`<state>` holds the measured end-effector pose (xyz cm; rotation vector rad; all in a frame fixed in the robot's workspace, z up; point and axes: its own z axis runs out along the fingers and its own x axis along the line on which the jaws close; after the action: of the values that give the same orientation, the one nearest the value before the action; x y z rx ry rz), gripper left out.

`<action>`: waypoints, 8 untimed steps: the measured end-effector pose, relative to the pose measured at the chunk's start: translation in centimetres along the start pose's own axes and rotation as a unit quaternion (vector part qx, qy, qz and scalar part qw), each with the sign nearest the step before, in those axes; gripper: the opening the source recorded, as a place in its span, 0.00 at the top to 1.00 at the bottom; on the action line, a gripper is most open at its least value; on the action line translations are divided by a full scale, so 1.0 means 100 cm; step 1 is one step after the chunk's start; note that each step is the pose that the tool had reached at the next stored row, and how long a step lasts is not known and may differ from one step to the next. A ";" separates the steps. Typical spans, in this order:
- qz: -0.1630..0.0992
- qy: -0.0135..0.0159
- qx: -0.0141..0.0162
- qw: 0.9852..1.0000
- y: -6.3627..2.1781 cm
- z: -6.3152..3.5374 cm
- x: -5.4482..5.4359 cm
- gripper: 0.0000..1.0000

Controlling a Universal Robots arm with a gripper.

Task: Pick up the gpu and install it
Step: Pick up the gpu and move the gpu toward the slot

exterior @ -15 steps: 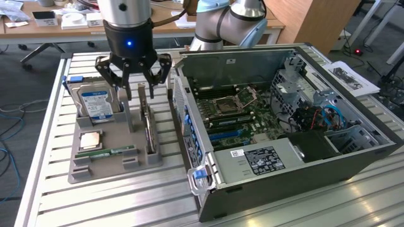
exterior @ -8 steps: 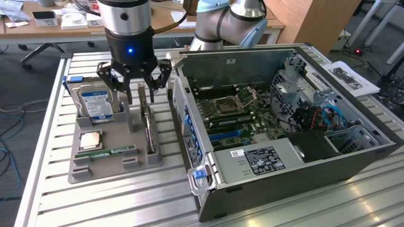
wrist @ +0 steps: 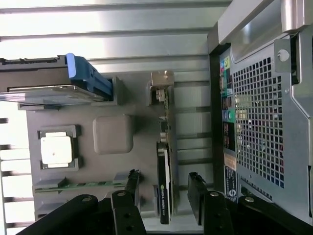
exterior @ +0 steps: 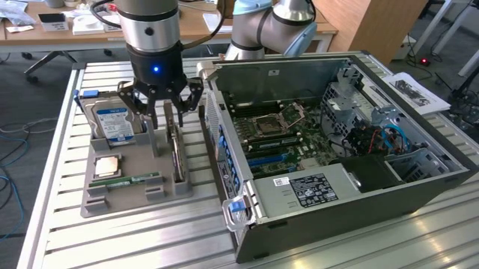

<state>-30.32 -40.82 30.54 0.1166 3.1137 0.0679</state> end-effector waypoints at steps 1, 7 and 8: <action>0.000 0.000 0.000 1.000 -0.0001 0.0018 0.000 0.47; 0.000 0.000 0.000 1.000 -0.0006 0.0127 0.000 0.47; 0.000 0.000 0.000 1.000 -0.0006 0.0145 0.000 0.47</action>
<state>-30.32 -40.82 29.09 0.1166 3.1137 0.0680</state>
